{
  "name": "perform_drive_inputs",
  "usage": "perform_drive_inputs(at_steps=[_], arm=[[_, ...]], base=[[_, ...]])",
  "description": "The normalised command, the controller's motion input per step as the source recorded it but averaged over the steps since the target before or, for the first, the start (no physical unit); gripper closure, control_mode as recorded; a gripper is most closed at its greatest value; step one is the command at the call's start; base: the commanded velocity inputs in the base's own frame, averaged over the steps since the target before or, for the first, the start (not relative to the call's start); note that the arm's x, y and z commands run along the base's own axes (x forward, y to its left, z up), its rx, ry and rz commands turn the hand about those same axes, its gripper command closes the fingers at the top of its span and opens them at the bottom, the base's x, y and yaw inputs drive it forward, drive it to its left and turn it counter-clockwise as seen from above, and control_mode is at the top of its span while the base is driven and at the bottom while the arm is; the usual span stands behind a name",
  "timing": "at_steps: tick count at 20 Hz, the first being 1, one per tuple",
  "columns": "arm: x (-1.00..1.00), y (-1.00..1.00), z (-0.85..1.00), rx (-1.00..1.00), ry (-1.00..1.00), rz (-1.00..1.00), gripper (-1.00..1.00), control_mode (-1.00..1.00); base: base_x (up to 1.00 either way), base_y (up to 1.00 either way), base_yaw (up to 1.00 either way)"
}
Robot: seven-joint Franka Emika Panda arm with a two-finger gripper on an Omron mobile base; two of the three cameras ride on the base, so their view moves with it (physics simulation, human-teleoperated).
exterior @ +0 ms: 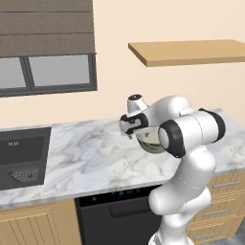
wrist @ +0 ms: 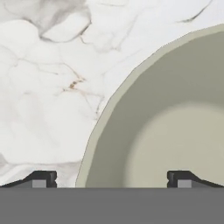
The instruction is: Place the two vegetables and bowl onto the tray for setting up a vegetable dip station.
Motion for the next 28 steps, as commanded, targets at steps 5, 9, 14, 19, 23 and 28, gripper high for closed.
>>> perform_drive_inputs(at_steps=[5,9,14,19,23,28], arm=[[0.00,-0.04,-0.12,0.00,0.03,-0.01,-1.00,-1.00],[-0.06,-0.06,-0.11,0.00,0.00,-0.03,-1.00,-1.00],[-0.11,-0.07,-0.11,0.00,0.00,-0.07,1.00,-1.00],[-0.16,-0.16,-0.07,0.00,0.00,-0.13,1.00,-1.00],[-0.20,-0.14,-0.01,0.03,0.00,-0.06,1.00,-1.00],[-0.28,0.00,0.28,0.00,0.08,0.00,1.00,-1.00]], base=[[0.00,0.00,0.00],[0.00,0.00,0.00],[0.00,0.00,0.00],[0.00,0.00,0.00],[0.00,0.00,0.00],[0.00,0.00,0.00]])
